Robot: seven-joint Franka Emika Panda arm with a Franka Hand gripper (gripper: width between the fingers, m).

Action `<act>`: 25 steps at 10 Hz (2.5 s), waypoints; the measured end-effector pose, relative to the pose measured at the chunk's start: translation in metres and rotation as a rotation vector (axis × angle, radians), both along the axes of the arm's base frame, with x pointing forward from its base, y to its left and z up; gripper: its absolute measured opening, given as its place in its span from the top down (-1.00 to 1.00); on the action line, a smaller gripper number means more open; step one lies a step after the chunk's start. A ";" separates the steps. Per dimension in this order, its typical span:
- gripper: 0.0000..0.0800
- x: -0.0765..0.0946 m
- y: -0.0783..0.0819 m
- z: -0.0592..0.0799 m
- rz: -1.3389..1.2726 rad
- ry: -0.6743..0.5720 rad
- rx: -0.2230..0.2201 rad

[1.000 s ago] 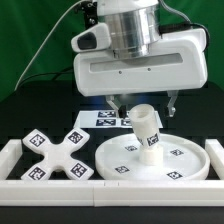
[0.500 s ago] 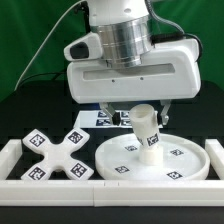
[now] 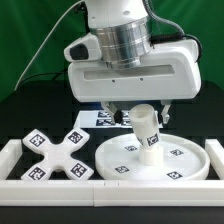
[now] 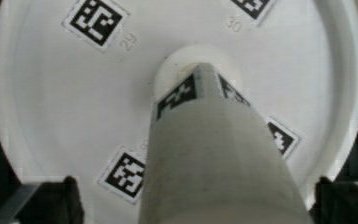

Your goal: Assemble round table

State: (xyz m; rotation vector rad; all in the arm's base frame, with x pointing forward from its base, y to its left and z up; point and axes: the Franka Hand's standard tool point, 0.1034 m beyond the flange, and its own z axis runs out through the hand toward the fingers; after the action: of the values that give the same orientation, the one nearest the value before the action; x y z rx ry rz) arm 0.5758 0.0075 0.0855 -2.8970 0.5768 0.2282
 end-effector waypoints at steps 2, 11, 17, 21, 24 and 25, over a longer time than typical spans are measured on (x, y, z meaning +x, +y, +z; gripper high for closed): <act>-0.01 0.000 0.000 0.000 -0.032 0.006 -0.003; -0.02 -0.011 0.029 0.006 -0.753 0.133 -0.153; -0.02 -0.010 0.032 0.002 -1.323 0.079 -0.094; -0.60 -0.011 0.033 0.000 -1.034 0.026 -0.103; -0.62 -0.011 0.033 0.000 -0.744 -0.026 -0.105; -0.62 -0.011 0.033 0.000 -0.705 -0.033 -0.104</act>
Offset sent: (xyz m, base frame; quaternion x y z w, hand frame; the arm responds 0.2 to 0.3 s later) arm 0.0000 0.0000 0.0000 0.0000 0.0000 0.0000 1.0000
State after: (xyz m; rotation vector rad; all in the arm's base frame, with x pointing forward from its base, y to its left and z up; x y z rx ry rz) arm 0.5644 0.0401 0.0855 -2.5715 1.5711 0.0471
